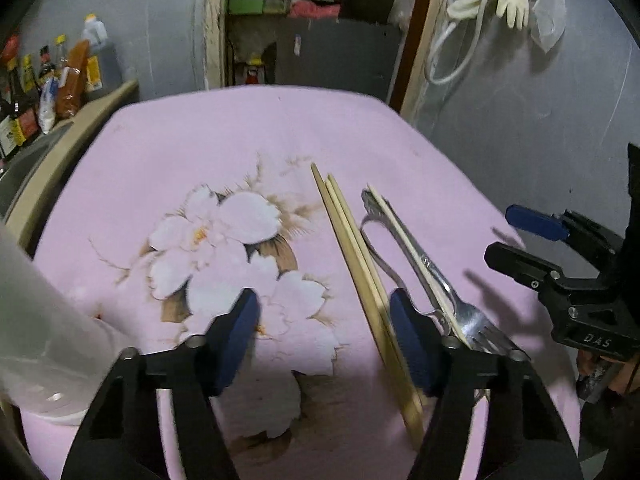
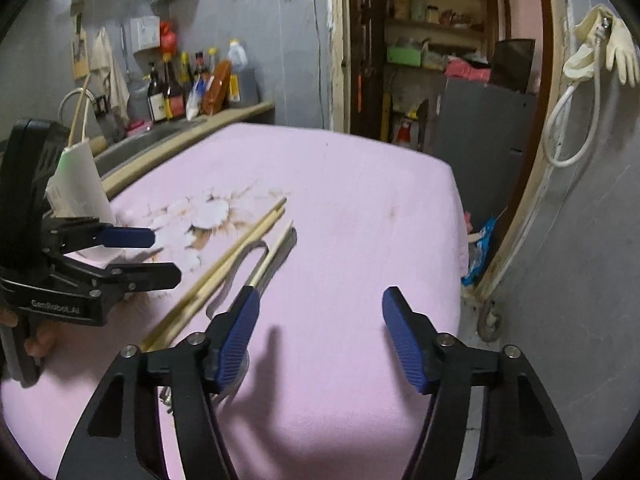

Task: Organize utensils
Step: 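Move both tools down to the remaining chopsticks and cutlery on the tablecloth, then close the left tool on a wooden chopstick while the right tool grasps a metal fork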

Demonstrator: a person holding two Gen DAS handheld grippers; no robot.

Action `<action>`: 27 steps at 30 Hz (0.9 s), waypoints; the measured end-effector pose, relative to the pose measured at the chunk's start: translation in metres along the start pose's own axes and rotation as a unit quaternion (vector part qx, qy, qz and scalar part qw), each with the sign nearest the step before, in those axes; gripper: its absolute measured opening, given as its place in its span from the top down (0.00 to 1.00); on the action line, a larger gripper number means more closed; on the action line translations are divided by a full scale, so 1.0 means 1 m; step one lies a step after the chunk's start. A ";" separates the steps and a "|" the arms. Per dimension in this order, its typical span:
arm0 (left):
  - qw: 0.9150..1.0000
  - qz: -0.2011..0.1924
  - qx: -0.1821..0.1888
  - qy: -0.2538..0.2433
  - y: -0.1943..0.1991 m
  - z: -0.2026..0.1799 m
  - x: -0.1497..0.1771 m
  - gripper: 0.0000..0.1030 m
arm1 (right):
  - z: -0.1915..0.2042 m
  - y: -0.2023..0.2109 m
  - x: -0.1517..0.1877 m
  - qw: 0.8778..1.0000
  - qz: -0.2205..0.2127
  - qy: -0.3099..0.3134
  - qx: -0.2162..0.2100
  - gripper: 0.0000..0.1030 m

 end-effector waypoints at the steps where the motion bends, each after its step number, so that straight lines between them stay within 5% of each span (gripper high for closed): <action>1: 1.000 0.007 0.002 -0.002 -0.003 -0.001 0.001 0.52 | 0.000 0.000 0.001 1.000 0.002 -0.001 -0.001 0.43; 17: 0.999 0.036 0.001 0.008 -0.027 0.000 -0.014 0.80 | 0.007 -0.010 0.002 0.999 0.029 0.010 -0.018 0.46; 24: 0.999 0.043 0.002 0.030 -0.038 0.011 -0.034 0.81 | 0.016 -0.020 0.004 0.998 0.055 0.029 -0.030 0.59; 27: 0.998 0.043 0.005 0.034 -0.037 0.014 -0.036 0.90 | 0.019 -0.024 0.002 0.997 0.062 0.035 -0.035 0.62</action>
Point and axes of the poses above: each gripper's, at about its wrist camera, not at the fingertips, and y roughly against the way its jaws point, z to its left, x to its underside, the point moved 4 cm from there along -y, roughly the way its jaws point, and after that the axes turned 5 degrees about -z, right-handed, at the moved point
